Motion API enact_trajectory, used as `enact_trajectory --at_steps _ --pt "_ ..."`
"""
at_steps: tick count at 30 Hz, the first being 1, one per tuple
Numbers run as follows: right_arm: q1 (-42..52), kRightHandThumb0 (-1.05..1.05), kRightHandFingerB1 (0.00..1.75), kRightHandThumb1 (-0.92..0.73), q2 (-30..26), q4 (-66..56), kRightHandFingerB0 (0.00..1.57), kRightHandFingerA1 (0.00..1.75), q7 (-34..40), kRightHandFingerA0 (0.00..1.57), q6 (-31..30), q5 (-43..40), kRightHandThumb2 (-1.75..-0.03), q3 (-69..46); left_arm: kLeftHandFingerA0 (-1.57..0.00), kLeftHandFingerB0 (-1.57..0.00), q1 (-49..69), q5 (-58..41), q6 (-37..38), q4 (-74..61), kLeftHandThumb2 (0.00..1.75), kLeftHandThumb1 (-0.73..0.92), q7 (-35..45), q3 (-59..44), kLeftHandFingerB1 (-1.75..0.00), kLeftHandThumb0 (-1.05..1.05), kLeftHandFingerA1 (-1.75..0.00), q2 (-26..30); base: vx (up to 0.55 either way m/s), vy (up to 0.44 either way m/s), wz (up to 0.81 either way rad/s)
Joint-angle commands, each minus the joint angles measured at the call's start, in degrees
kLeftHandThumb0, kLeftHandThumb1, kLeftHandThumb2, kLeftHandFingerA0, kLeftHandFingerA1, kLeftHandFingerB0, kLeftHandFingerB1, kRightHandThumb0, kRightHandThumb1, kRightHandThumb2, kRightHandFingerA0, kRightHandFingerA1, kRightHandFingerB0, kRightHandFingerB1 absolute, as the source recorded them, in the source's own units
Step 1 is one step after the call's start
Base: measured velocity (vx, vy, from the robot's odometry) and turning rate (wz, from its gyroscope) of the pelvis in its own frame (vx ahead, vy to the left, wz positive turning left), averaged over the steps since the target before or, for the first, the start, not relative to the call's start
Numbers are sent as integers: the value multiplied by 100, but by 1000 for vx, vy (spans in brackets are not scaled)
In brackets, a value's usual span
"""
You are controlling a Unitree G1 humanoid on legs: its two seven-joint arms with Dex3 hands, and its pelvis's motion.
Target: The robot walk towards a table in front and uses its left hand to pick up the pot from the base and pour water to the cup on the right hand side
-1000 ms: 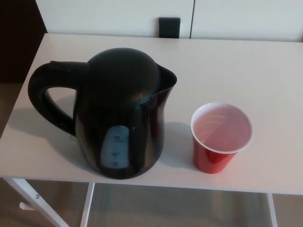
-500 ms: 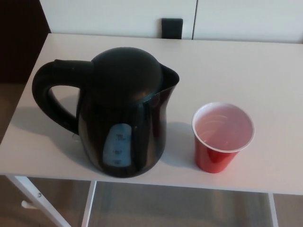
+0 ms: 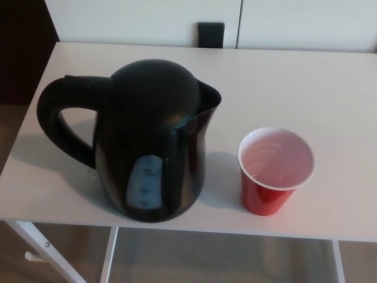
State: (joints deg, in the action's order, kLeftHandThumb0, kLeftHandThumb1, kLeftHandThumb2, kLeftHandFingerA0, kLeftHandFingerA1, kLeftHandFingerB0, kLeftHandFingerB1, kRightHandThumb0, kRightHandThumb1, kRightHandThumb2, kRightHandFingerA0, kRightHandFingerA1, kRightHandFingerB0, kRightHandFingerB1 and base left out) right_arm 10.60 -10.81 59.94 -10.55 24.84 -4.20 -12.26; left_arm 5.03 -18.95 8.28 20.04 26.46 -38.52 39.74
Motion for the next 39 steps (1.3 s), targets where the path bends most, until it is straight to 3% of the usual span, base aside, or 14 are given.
enact_trajectory --at_steps 1,3,5,6,7,18,19,21,24,31,32,33,38,39 --pt "60 -53 41 -47 -53 -29 11 49 45 30 287 75 -71 58 0 0 -285 -539 -1018 -1263 61 34 387 596 -123 -105 -146 20 0 0 0" --pt "63 -53 40 -47 -55 64 10 49 -18 30 360 37 -71 43 0 0 -326 -507 -1099 -1366 62 32 378 744 -115 -105 -138 -30 0 0 0" --pt "155 -51 40 -48 -40 30 11 49 -31 30 425 22 -70 39 -18 -1 -420 -384 -1156 -1418 79 -6 355 1035 -70 -35 -80 -124 0 0 0" --pt "195 -51 40 -48 -41 8 11 49 -17 30 445 36 -70 48 -18 -1 -435 -349 -1187 -1441 79 -6 341 1118 -70 -35 -80 -147 0 0 0" --pt "283 -53 41 -48 -58 -24 10 49 -11 29 483 60 -71 62 0 0 -404 -332 -1219 -1485 61 25 324 1203 -102 -105 -132 -203 0 0 0" --pt "213 -57 41 -44 -108 53 10 51 86 31 397 82 -74 58 0 0 -1166 -80 -1318 -568 65 7 386 1994 -106 -105 -143 -506 0 0 0" --pt "212 -56 41 -45 -109 57 10 50 93 30 383 76 -74 51 0 0 -1274 -40 -1270 -422 67 -6 368 2044 -123 -56 -126 -529 0 0 0" --pt "233 -57 40 -45 -101 -26 9 49 75 30 355 48 -74 39 0 0 -1479 36 -1171 -139 61 13 347 2120 -95 -105 -118 -554 0 0 0" --pt "255 -55 40 -46 -91 -95 10 49 110 30 320 57 -74 37 -1 0 -1743 151 -1022 211 68 -4 316 2234 -113 -57 -124 -602 0 0 0" --pt "279 -56 40 -45 -93 -84 9 50 124 31 347 74 -74 45 0 0 -2050 289 -949 599 64 3 264 2384 -120 -105 -153 -707 0 0 0" --pt "258 -56 40 -45 -93 -46 10 50 119 31 349 69 -74 40 -17 -3 -2073 306 -912 665 70 -20 252 2400 -74 -20 -82 -738 0 0 0" --pt "256 -58 41 -45 -96 -44 10 50 125 31 350 80 -75 45 0 0 -2093 316 -892 710 68 7 244 2409 -102 -105 -151 -758 0 0 0" --pt "315 -59 41 -45 -104 -248 10 50 259 32 296 210 -76 131 0 0 -2171 443 -868 792 57 -14 251 2513 -106 -26 -122 -809 0 0 0" --pt "321 -61 41 -45 -103 -260 10 51 266 31 301 214 -76 133 0 0 -2194 476 -844 846 69 -13 273 2549 -84 -62 -123 -815 0 0 0"
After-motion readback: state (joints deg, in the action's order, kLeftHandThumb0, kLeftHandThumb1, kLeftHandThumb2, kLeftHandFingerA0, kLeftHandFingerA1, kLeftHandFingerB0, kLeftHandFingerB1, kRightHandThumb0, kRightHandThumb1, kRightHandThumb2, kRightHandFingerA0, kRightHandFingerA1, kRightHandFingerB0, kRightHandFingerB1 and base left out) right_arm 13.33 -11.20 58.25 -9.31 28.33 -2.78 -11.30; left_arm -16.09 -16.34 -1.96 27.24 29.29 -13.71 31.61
